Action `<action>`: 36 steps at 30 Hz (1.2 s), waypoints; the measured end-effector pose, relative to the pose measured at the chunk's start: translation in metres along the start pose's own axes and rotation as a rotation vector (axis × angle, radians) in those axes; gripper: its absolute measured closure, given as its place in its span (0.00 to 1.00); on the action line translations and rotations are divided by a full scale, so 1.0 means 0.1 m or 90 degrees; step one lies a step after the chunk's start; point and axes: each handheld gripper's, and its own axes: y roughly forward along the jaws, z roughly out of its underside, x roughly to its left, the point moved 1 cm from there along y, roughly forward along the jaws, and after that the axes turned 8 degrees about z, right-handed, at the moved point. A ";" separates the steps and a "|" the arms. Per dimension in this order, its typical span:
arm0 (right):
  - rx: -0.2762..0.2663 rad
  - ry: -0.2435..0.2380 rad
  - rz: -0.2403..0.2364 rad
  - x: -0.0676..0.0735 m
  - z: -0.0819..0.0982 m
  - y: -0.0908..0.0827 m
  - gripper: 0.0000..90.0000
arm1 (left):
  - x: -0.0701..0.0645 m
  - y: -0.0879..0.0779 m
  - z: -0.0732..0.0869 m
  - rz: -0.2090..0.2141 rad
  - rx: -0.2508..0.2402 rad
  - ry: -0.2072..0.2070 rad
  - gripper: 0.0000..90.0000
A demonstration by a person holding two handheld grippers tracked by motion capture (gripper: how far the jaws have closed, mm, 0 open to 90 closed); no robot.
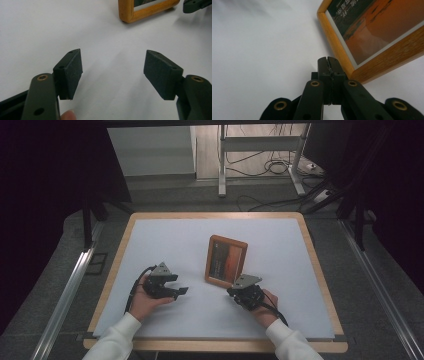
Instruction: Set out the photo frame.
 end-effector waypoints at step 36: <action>0.007 0.021 0.038 -0.24 0.08 0.03 1.00 | 0.01 0.00 0.00 0.002 0.002 -0.003 0.34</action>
